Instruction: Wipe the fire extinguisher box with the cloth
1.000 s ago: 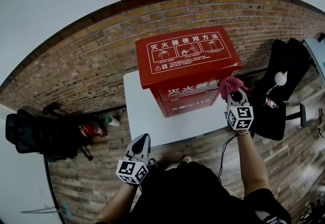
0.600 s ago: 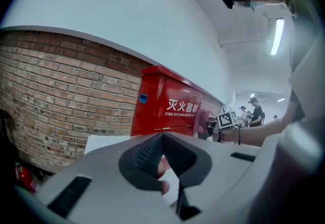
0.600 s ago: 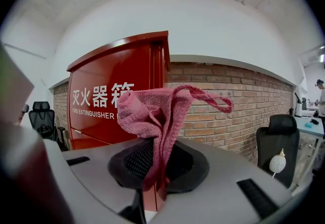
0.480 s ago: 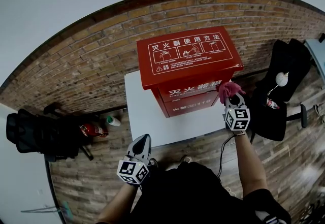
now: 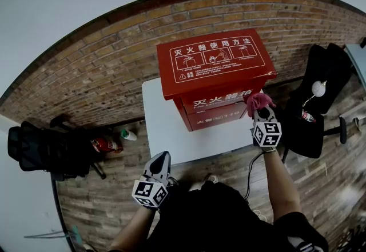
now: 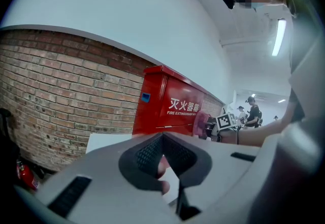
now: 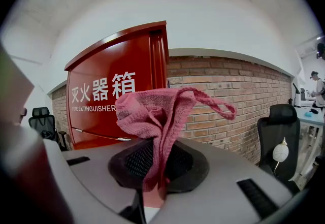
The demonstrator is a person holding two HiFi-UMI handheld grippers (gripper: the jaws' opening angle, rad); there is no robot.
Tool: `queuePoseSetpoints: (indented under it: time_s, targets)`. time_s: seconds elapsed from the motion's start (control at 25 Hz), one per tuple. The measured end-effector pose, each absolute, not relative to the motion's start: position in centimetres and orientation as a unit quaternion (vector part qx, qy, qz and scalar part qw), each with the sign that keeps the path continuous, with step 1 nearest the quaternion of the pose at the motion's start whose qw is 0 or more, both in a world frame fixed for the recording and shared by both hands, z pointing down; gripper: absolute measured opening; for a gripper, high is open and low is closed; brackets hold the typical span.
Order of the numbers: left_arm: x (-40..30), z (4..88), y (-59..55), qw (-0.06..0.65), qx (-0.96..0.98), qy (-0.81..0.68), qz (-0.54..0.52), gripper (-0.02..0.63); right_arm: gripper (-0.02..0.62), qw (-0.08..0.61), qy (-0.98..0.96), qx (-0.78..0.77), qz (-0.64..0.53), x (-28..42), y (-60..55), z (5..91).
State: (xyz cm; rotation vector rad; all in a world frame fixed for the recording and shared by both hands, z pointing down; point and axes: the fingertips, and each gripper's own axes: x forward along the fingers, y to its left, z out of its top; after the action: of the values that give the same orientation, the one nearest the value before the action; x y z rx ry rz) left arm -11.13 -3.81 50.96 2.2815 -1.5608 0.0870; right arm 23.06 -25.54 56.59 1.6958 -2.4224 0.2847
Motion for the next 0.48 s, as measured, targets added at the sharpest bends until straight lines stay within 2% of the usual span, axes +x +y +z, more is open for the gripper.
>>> queuePoseSetpoints:
  time_s: [0.48]
  targets:
    - [-11.5,51.0,-3.6,0.19,0.814,-0.548,0.03,0.017,0.061,0.087,-0.823,0.554,0.093,20.7,-25.0,56.4]
